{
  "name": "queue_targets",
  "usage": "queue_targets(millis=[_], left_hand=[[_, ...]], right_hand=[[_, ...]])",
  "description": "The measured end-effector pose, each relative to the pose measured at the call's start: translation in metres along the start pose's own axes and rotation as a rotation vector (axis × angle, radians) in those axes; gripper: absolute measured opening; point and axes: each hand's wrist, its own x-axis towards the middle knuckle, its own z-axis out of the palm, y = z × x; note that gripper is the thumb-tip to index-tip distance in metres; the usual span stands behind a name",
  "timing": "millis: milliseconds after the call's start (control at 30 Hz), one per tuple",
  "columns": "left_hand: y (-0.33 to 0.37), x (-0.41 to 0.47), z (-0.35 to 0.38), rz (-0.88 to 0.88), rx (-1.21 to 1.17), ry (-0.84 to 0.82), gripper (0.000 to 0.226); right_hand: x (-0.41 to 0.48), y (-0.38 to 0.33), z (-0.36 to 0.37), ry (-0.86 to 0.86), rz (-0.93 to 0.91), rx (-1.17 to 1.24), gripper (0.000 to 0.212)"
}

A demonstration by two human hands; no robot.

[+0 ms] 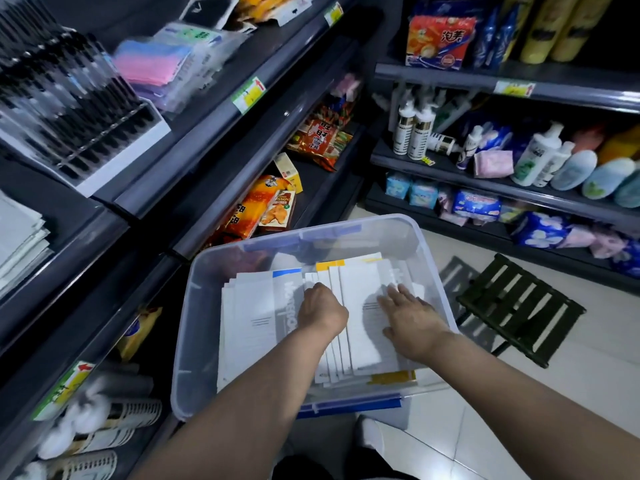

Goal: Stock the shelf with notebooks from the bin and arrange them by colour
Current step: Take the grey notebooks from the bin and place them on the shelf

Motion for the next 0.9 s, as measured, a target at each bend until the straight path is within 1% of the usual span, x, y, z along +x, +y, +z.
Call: queue_targets(millis=[100,200,267,367,433,500,567,633,700,733,800,900], left_hand=[[0.002,0.0,0.005,-0.064,-0.087,0.007,0.037],[0.001,0.004,0.009,-0.122,-0.282,-0.032,0.027],[-0.001,0.006,0.01,-0.147,-0.405,-0.064,0.026],[0.001,0.006,0.008,-0.135,-0.517,-0.112,0.019],[0.005,0.005,0.008,-0.098,-0.538,-0.119,0.016],[0.01,0.002,0.01,-0.068,-0.541,-0.136,0.022],[0.009,-0.002,0.016,-0.022,-0.488,-0.126,0.03],[0.004,-0.004,0.021,0.026,-0.448,-0.069,0.049],[-0.002,-0.008,0.021,0.045,-0.5,-0.033,0.069],[-0.005,-0.009,0.021,0.047,-0.524,-0.021,0.075],[-0.013,-0.011,0.017,0.045,-0.554,-0.009,0.08],[-0.025,-0.018,0.004,0.059,-0.593,-0.005,0.077]], right_hand=[[-0.004,0.0,-0.003,-0.057,0.004,0.129,0.061],[-0.008,-0.002,-0.004,-0.101,0.026,0.194,0.063],[-0.008,-0.003,-0.005,-0.107,0.031,0.201,0.064],[-0.009,-0.001,-0.005,-0.119,0.04,0.226,0.063],[-0.009,-0.001,-0.004,-0.126,0.038,0.241,0.063],[-0.009,-0.001,-0.001,-0.125,0.031,0.262,0.063],[-0.009,-0.001,0.001,-0.114,0.03,0.293,0.063],[-0.01,-0.001,0.003,-0.087,0.032,0.321,0.062],[-0.012,-0.001,0.004,-0.056,0.03,0.329,0.063],[-0.013,-0.001,0.005,-0.035,0.026,0.33,0.063],[-0.014,-0.002,0.007,0.014,0.018,0.34,0.061],[-0.016,-0.007,0.007,0.1,0.007,0.36,0.054]])
